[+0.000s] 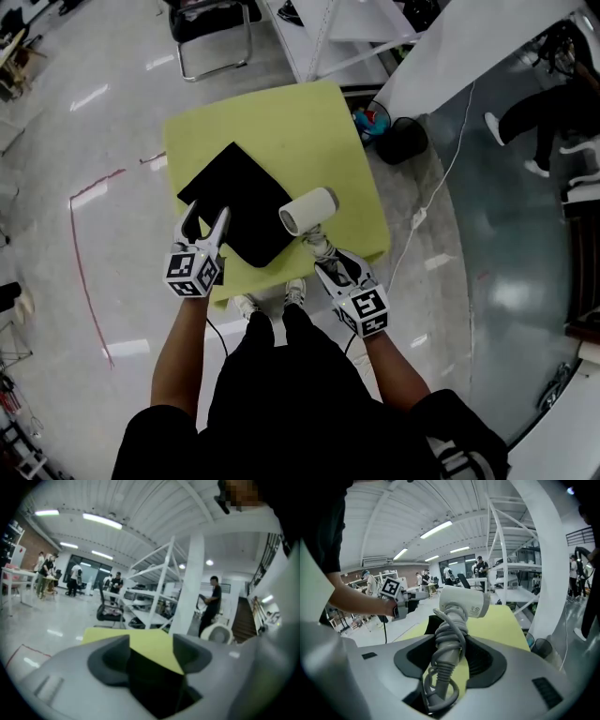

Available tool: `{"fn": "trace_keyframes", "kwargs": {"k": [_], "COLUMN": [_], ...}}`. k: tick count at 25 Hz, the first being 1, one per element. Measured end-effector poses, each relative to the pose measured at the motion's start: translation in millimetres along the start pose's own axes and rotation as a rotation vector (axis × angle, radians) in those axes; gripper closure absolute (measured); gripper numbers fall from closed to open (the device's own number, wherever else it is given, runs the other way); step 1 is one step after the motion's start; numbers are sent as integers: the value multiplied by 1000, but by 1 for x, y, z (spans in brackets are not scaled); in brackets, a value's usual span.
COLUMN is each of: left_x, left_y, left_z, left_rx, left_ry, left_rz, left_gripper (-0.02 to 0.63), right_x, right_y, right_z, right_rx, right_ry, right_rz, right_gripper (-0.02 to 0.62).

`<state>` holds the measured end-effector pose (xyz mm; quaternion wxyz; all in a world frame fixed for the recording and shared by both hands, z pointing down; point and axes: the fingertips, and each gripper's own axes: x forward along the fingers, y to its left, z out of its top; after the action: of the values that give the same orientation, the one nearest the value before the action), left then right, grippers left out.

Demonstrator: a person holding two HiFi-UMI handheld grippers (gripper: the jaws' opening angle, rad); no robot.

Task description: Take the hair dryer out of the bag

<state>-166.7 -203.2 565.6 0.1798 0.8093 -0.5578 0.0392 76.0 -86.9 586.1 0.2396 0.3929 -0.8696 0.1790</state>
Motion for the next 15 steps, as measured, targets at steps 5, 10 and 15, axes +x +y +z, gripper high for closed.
{"fn": "trace_keyframes", "kwargs": {"k": [5, 10, 15], "left_x": [-23, -47, -68], "left_y": [-20, -26, -39], "left_z": [13, 38, 58], "left_rx": [61, 71, 96], "left_ry": [-7, -35, -63], "left_rz": [30, 75, 73], "left_gripper": [454, 600, 600], "right_x": [12, 12, 2], "right_y": [-1, 8, 23], "right_z": [69, 135, 181], "right_rx": [-84, -103, -70], "right_ry": [-158, -309, -423], "right_rz": [18, 38, 56], "right_gripper": [396, 396, 396]}}
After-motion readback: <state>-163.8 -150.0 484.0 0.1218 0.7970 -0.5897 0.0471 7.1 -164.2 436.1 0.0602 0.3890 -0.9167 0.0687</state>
